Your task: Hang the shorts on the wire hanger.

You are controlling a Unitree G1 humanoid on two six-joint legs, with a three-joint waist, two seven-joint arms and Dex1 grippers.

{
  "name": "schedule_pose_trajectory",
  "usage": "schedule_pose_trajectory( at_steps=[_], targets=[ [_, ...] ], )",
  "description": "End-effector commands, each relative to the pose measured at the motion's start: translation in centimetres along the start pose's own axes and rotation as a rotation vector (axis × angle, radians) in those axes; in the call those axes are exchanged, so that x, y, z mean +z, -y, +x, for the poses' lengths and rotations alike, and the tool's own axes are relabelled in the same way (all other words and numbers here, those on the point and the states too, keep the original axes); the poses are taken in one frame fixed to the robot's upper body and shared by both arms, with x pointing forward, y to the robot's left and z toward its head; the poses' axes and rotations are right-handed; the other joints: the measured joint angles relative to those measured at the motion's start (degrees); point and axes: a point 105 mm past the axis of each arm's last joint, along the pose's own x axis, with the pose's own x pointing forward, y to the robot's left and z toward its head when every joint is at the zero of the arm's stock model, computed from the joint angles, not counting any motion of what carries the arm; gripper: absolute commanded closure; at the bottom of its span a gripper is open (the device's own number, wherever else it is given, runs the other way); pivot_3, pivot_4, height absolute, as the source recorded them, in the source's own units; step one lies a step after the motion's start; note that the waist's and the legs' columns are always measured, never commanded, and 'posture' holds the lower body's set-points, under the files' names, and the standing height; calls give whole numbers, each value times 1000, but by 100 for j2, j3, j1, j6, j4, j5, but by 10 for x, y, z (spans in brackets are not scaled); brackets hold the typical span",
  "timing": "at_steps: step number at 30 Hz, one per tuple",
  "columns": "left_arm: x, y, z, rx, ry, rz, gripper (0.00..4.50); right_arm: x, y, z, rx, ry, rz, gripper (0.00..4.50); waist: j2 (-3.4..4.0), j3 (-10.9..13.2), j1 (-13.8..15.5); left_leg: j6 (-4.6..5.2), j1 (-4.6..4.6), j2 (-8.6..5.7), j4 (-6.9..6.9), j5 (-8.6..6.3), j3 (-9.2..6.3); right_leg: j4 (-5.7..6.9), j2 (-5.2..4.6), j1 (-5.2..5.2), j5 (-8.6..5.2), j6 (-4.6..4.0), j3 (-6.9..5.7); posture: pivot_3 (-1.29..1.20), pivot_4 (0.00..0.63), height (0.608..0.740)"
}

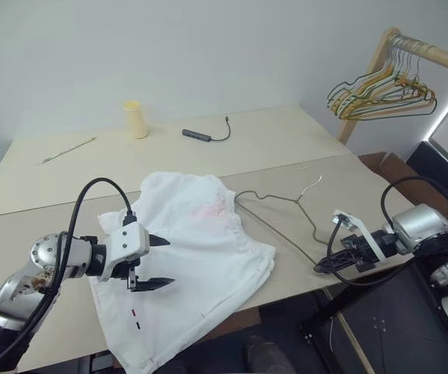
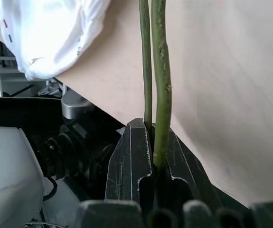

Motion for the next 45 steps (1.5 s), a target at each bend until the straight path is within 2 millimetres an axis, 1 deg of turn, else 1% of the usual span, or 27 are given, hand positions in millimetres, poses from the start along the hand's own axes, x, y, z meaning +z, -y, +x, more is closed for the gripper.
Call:
schedule_pose_trajectory(
  at_steps=[1, 5, 8, 10, 14, 16, 21, 23, 27, 31, 37, 41, 45],
  targets=[
    [6, -1, -2, 8, -2, 49, 20, 7, -17, 2, 96, -12, -72, 4500, 0, 0, 1, 0, 0, 0, 0, 0, 0, 0, 0, 0, 0, 0, 0, -137, 0, 740],
    [5, -1, -3, 13, 0, 43, 20, 5, -20, 2, 98, -46, -100, 4500, 0, 0, 0, 0, 0, 0, 0, 0, 0, 0, 0, 0, 0, 0, 0, -132, 0, 740],
    [4, 0, -3, 13, -2, 43, 20, 5, -16, 6, 84, -71, -94, 4500, 0, 0, 2, 0, 0, 0, 1, 0, 0, 0, -1, 0, 0, 0, 0, -132, 0, 740],
    [3, 0, -2, 13, -7, 42, 20, 9, -11, 9, 63, -76, -85, 4500, 1, 0, -1, 0, 1, 0, 1, 0, 0, 0, -1, 0, 0, 0, 0, -130, 0, 740],
    [2, 0, -2, 20, -19, 47, 20, 19, -7, 0, 30, -38, -92, 4500, 3, 0, 3, 0, 2, 0, 2, 0, 0, 3, 0, 1, 1, -2, 0, -127, 0, 740],
    [2, 0, -3, 22, -20, 45, 20, 20, -7, -6, 24, -20, -93, 4500, 4, 0, 18, 0, 1, -1, 2, 0, -1, 3, -1, 0, 3, -4, 1, -120, 0, 740],
    [-2, 4, -3, 19, -28, 42, 20, 10, -9, -12, 44, -18, -65, 4500, 5, 0, 89, 0, -1, -1, 2, 0, -2, 0, -4, -1, 3, -5, -1, -122, 0, 740],
    [-2, 5, -1, 14, -27, 42, 20, 5, -10, -12, 58, -31, -53, 4500, 5, 0, 98, 0, 0, 0, 2, 0, -2, 1, -5, 0, 3, -5, -1, -122, 0, 740],
    [0, 5, 1, 12, -22, 44, 20, 2, -13, -7, 83, -47, -28, 4500, 5, -1, 86, 0, 3, 1, 2, 0, -1, 4, -2, 0, 3, -5, -1, -123, 0, 740],
    [-2, 4, 0, 13, -28, 45, 20, 6, -13, -5, 87, -34, 7, 4500, 6, -1, 87, 0, 3, 1, 2, 0, -1, 4, 0, 0, 3, -5, 0, -119, 0, 740],
    [-3, 6, 0, 16, -30, 42, 20, 9, -6, -11, 64, 3, 40, 4500, 6, -1, 103, 0, 1, -1, 3, 0, -1, 4, -3, 0, 4, -6, 0, -110, 0, 740],
    [-4, 9, 1, 13, -30, 39, 20, 9, -2, -9, 50, -4, 43, 4500, 6, -1, 110, 0, 1, 0, 3, 0, -2, 3, -3, 0, 4, -7, -1, -102, 0, 740],
    [-4, 9, 1, 14, -31, 41, 20, 11, -3, -8, 53, -5, 24, 4500, 7, -2, 110, 0, 2, 0, 3, 0, -1, 6, -2, 0, 4, -7, 0, -96, 0, 740]
  ],
)
